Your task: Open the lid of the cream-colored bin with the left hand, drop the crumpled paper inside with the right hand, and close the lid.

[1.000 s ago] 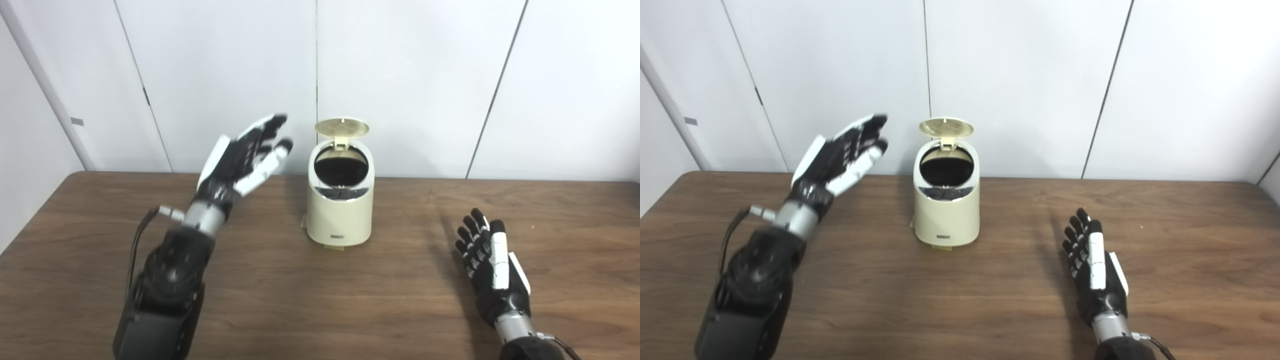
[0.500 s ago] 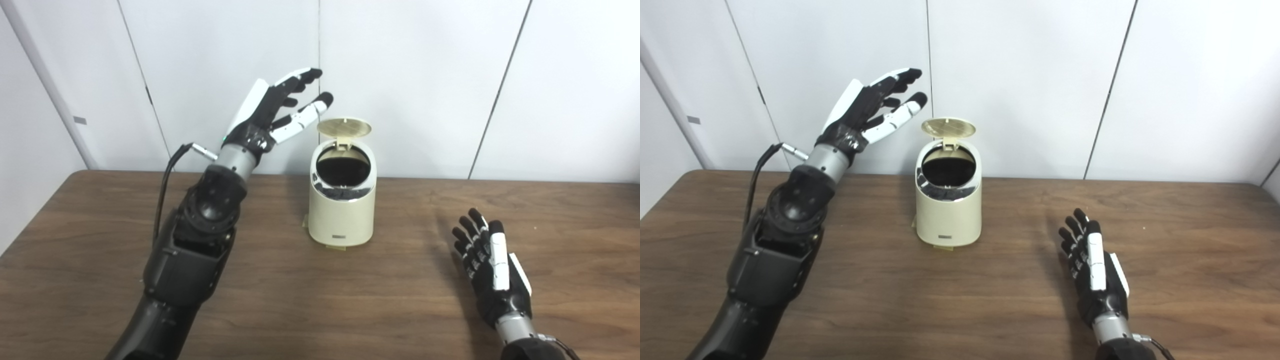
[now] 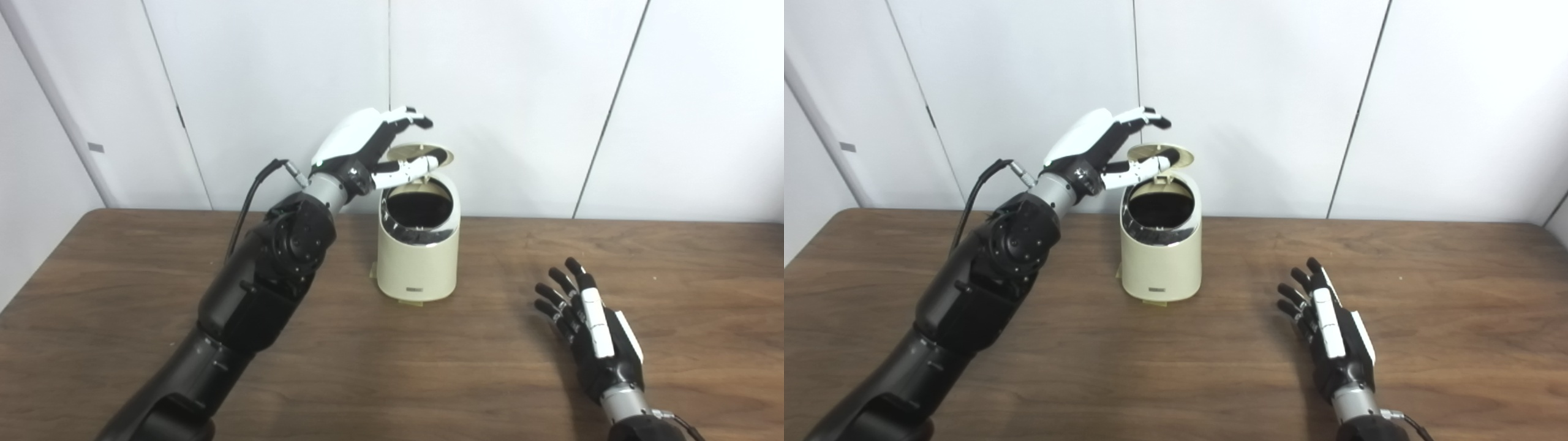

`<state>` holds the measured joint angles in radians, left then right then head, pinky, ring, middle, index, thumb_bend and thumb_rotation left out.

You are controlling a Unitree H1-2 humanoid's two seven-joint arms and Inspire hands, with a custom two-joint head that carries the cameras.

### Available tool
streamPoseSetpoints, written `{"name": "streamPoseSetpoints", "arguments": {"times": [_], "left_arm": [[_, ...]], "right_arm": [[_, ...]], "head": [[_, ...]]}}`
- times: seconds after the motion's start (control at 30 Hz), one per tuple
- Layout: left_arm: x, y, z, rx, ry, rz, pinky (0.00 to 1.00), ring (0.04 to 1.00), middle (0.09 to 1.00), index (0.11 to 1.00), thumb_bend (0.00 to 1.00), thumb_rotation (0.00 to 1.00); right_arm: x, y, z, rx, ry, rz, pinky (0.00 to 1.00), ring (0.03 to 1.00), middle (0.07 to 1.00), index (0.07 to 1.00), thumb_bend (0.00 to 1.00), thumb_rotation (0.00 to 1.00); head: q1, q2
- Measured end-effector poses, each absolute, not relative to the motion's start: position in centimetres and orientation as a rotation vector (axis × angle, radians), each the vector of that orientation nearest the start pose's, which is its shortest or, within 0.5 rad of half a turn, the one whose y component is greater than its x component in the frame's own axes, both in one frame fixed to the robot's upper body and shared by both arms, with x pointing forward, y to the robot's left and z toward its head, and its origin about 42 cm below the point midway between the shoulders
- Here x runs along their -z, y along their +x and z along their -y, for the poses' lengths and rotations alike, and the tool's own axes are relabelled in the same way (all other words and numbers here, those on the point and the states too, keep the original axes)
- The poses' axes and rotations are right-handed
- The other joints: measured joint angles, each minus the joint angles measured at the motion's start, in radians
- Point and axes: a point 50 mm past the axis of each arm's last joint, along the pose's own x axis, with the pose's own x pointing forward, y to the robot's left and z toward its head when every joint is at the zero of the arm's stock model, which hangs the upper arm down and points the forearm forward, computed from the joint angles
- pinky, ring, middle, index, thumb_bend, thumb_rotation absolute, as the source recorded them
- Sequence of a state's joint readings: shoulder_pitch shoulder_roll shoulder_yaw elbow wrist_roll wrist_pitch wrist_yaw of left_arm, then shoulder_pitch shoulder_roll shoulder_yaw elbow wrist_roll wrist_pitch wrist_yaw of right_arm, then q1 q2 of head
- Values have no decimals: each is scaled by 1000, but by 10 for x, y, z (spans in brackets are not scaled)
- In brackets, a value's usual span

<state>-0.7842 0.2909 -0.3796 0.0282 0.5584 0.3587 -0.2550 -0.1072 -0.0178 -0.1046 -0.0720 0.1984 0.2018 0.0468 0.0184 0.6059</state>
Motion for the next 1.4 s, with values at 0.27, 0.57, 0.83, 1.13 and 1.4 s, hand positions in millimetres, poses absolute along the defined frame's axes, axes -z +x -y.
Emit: {"name": "streamPoseSetpoints", "arguments": {"times": [0.27, 0.57, 0.83, 1.13, 1.4], "left_arm": [[-321, 450, -136, 332, 1183, 380, 865, 994, 945, 809, 592, 825], [-309, 445, -132, 363, 1280, 389, 893, 1000, 947, 791, 587, 851], [-296, 439, -134, 395, 1290, 366, 862, 991, 935, 765, 578, 834], [-294, 437, -133, 393, 1361, 383, 886, 979, 921, 750, 598, 831], [-291, 430, -135, 397, 1394, 399, 875, 981, 918, 759, 592, 817]], "right_arm": [[-133, 317, 231, 16, 183, -22, 789, 892, 921, 953, 601, 913], [-132, 318, 231, 20, 186, -36, 783, 898, 916, 954, 594, 905], [-132, 318, 232, 21, 257, -37, 811, 923, 933, 965, 594, 828], [-138, 317, 229, -8, 280, -16, 817, 921, 934, 967, 588, 813], [-140, 317, 228, -16, 283, -31, 817, 933, 939, 969, 589, 777]], "head": [[-2, 0], [-12, 5], [-20, 8], [-25, 23], [-35, 48]]}}
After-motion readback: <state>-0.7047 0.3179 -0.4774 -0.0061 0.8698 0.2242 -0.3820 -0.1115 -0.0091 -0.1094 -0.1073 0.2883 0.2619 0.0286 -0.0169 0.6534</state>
